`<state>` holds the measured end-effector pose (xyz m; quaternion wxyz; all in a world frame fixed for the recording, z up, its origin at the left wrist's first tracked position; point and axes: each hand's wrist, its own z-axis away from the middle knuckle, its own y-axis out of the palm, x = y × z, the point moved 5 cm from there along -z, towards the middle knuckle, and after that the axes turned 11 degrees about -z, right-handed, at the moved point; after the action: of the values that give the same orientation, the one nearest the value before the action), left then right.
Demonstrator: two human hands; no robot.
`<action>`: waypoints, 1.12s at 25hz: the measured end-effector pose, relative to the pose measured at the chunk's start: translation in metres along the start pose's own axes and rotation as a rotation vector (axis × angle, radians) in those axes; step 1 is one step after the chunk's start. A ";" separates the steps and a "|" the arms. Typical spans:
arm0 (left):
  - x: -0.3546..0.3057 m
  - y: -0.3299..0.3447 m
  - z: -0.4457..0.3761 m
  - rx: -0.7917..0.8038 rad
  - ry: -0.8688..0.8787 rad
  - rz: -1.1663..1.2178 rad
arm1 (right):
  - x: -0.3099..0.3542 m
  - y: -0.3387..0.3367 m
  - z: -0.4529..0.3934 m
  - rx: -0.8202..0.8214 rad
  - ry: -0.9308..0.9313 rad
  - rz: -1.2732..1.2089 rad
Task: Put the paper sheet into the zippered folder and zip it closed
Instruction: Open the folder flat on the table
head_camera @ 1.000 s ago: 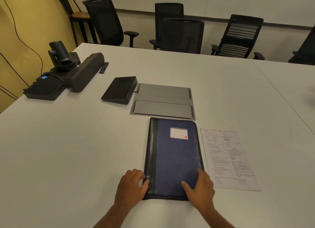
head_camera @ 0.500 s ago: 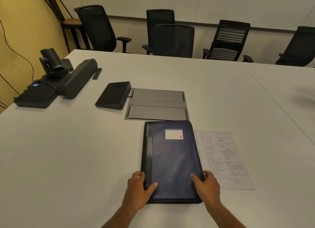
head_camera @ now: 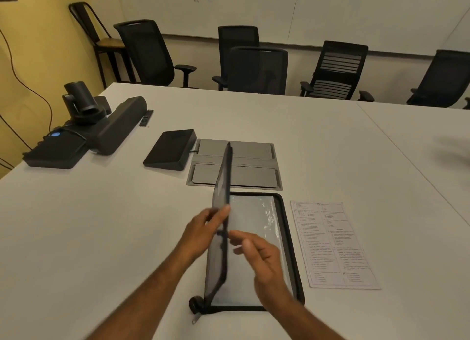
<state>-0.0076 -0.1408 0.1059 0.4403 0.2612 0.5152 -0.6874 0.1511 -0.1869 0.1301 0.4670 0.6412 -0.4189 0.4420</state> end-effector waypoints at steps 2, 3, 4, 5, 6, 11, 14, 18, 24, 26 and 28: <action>-0.029 -0.021 0.000 -0.035 0.090 -0.075 | -0.011 0.018 -0.001 0.119 0.054 -0.046; -0.036 -0.032 0.000 -0.072 0.125 -0.161 | -0.019 0.021 0.000 0.149 0.092 -0.051; -0.038 -0.043 0.000 -0.106 0.150 -0.232 | -0.028 0.020 0.000 0.161 0.127 -0.020; -0.036 -0.054 0.000 -0.127 0.159 -0.266 | -0.039 0.015 0.001 0.157 0.167 0.052; -0.030 -0.066 0.000 -0.140 0.152 -0.273 | -0.052 0.004 0.001 0.135 0.223 0.177; 0.024 -0.126 -0.001 -0.284 0.000 -0.563 | -0.124 -0.098 0.024 0.172 0.470 1.058; 0.065 -0.137 -0.002 -0.306 -0.096 -0.807 | -0.145 -0.135 0.041 0.228 0.535 1.290; 0.119 -0.119 -0.009 -0.214 -0.166 -1.312 | -0.154 -0.140 0.048 0.241 0.572 1.321; 0.187 -0.065 -0.011 0.088 -0.158 -1.207 | -0.153 -0.138 0.047 0.255 0.543 1.341; 0.196 -0.058 -0.010 0.123 -0.194 -1.067 | -0.152 -0.139 0.049 0.261 0.540 1.339; 0.199 -0.055 -0.009 0.139 -0.222 -0.970 | -0.152 -0.140 0.049 0.261 0.540 1.335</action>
<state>-0.1513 -0.1943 -0.0322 0.1037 -0.0540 0.4803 -0.8693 0.2532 -0.1859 -0.0557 0.1047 0.1683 -0.5346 0.8215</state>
